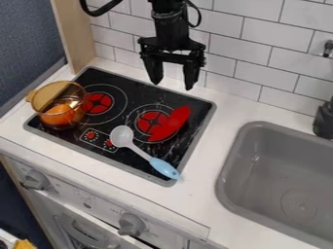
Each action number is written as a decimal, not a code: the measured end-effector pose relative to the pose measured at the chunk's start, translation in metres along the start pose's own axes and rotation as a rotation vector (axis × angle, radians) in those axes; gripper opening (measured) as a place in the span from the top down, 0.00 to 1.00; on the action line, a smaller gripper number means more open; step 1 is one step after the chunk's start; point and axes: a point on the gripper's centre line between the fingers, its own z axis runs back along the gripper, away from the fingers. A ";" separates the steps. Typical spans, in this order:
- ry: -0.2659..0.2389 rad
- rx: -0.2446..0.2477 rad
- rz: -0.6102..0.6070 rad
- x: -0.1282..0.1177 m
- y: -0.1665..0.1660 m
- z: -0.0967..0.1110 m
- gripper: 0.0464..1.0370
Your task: Put the spoon on top of the burner
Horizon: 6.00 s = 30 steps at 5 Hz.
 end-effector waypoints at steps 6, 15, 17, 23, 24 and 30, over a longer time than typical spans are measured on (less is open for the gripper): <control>-0.132 0.073 0.592 -0.083 -0.035 -0.028 0.04; -0.220 0.150 0.883 -0.096 -0.028 -0.079 0.64; -0.243 0.139 0.887 -0.116 -0.029 -0.070 0.72; -0.055 -0.146 0.475 -0.095 -0.086 -0.045 0.72; -0.023 -0.132 0.473 -0.090 -0.086 -0.052 0.72; -0.008 -0.116 0.813 -0.075 -0.001 -0.055 0.72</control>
